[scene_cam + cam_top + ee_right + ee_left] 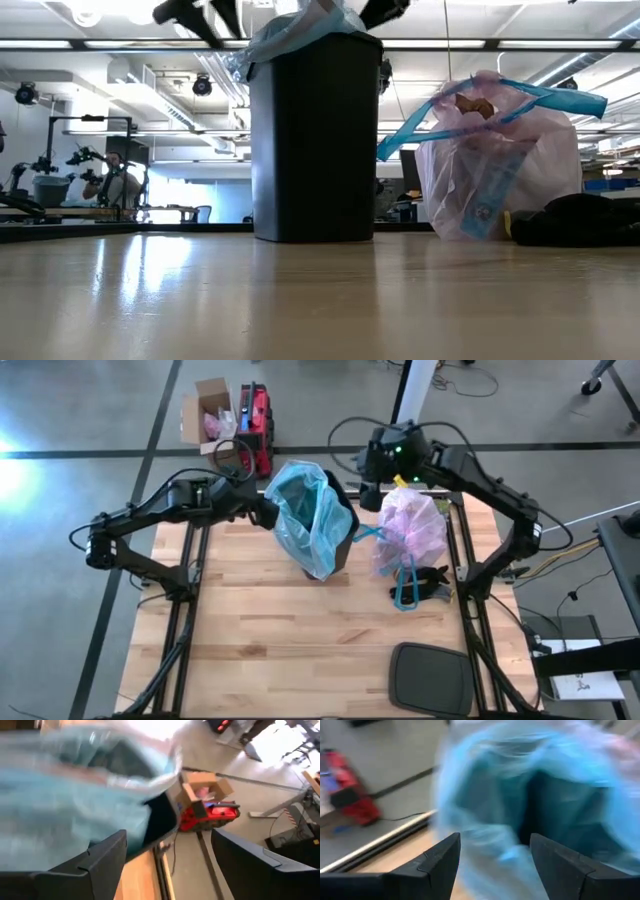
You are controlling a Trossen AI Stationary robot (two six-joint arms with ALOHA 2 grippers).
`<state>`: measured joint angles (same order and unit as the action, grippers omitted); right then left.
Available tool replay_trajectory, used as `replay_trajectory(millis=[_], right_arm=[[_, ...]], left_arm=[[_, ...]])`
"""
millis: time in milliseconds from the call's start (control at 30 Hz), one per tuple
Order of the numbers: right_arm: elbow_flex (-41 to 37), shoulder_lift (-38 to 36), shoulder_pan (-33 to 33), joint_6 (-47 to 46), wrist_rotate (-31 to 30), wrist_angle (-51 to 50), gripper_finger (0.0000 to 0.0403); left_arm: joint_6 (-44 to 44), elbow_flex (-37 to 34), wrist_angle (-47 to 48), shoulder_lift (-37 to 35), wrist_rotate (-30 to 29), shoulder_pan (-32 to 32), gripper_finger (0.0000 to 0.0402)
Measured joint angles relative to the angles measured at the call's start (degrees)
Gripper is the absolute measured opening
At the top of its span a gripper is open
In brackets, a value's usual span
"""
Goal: Place trash/remove bag and relplace
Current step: Insert the new blue trash bag into the trash bin
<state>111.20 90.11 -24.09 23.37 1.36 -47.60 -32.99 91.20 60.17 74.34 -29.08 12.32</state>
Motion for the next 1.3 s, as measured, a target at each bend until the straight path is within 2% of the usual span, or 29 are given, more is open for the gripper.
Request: replay_trajectory(millis=[133, 200, 300, 433, 500, 767, 867, 1000, 1167, 1300], right_arm=[[1.81, 1.82, 2.01, -12.34, 7.64, 7.07, 0.0283], [1.74, 3.74, 3.75, -16.19, 8.82, 9.45, 0.0281], [1.8, 6.93, 6.88, -18.05, 9.15, 10.23, 0.0276], [2.98, 10.49, 10.05, -18.47, 8.6, 8.42, 0.0269], [4.25, 11.76, 10.88, -16.86, 5.55, 6.66, 0.0265], [11.48, 13.13, 8.55, -11.33, -6.78, -17.97, 0.0263], [12.56, 12.47, 6.62, -11.36, -8.83, -25.77, 0.0269], [12.9, 11.13, 4.11, -13.28, -8.99, -31.58, 0.0273], [12.72, 10.0, 3.27, -14.25, -8.53, -33.17, 0.0266], [12.72, 8.85, 3.87, -12.92, -3.31, -34.76, 0.0262]], left_arm=[[3.21, 0.0, -5.07, 1.29, 10.48, 1.11, 0.0215], [5.31, 0.0, -6.29, 1.97, 15.03, 2.34, 0.0208], [6.93, 0.01, -6.87, 2.55, 17.68, 4.4, 0.0198], [8.01, 0.0, -6.15, 2.61, 17.7, 8.1, 0.0188], [9.24, 0.01, -6.02, 2.53, 17.67, 10.26, 0.0183], [14.85, -0.31, -0.74, 2.45, 17.64, 18.7, 0.0167], [16.57, -0.42, 0.05, 2.45, 17.64, 20.94, 0.0161], [18.92, -0.46, -0.03, 2.45, 17.68, 22.25, 0.0154], [20.98, -0.8, 0.32, 2.52, 17.81, 22.23, 0.0145], [22.16, -1.75, 0.51, 2.5, 18.07, 22.25, 0.0139]])
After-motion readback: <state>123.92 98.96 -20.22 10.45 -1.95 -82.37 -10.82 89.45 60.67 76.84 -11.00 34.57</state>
